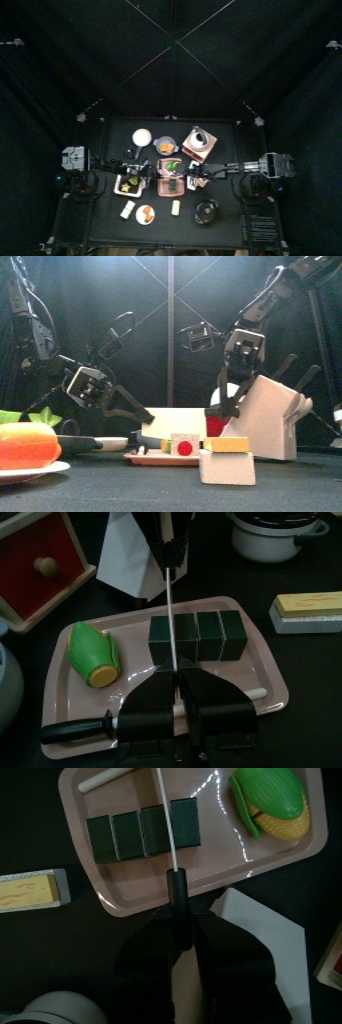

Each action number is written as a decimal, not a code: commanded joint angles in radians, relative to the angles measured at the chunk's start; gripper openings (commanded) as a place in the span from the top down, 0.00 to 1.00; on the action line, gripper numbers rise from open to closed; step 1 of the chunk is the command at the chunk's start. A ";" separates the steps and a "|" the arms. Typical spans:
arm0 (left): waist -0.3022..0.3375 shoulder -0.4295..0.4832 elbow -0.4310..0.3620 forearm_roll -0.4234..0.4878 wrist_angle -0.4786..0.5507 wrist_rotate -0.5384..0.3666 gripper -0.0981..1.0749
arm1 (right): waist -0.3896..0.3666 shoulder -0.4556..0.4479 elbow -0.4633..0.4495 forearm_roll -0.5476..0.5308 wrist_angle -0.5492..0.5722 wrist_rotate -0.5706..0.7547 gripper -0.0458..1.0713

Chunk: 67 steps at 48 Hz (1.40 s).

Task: Cut sushi roll

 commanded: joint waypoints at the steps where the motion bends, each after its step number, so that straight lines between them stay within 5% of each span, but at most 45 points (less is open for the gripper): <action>1: 0.003 -0.008 -0.009 -0.002 -0.005 0.002 0.59 | -0.008 -0.009 -0.012 0.003 -0.002 0.002 0.64; 67: 0.005 0.037 -0.046 -0.002 0.067 0.003 0.59 | -0.034 0.080 -0.051 -0.003 -0.003 0.002 0.64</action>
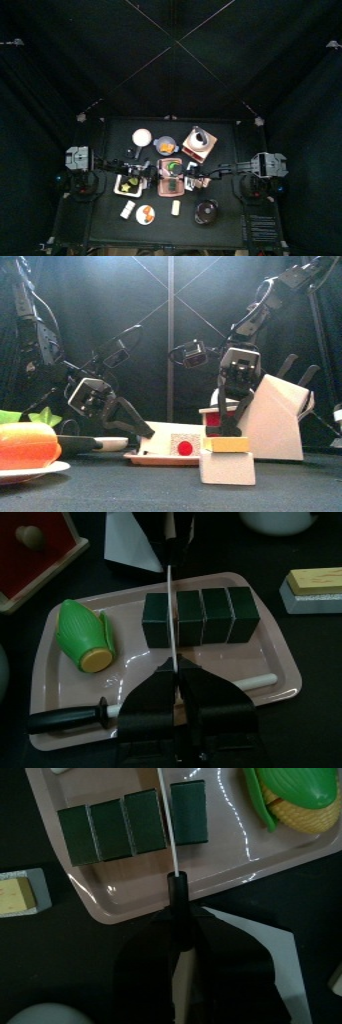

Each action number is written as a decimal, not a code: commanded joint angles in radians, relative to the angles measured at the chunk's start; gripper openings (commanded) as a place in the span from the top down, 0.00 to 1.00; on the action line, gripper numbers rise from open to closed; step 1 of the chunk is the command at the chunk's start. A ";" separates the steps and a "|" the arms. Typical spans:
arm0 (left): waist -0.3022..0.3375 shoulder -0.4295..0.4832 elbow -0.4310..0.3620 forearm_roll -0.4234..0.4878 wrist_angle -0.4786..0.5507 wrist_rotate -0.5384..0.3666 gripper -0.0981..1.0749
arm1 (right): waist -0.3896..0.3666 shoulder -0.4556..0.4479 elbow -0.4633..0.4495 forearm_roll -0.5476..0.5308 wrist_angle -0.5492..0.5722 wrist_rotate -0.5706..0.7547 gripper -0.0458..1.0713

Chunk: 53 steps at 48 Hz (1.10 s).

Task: Cut sushi roll

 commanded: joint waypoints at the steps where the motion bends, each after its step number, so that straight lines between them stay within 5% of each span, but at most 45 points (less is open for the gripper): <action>1: 0.002 -0.009 -0.015 -0.002 -0.003 0.003 0.59 | -0.026 -0.017 -0.021 -0.005 -0.003 0.002 0.64; 40: 0.020 -0.032 -0.034 0.005 -0.003 0.003 0.59 | -0.058 -0.035 -0.032 -0.031 0.005 0.003 0.64; 53: 0.011 -0.107 -0.025 0.018 -0.003 0.005 0.59 | -0.032 -0.069 -0.067 -0.032 0.018 0.003 0.65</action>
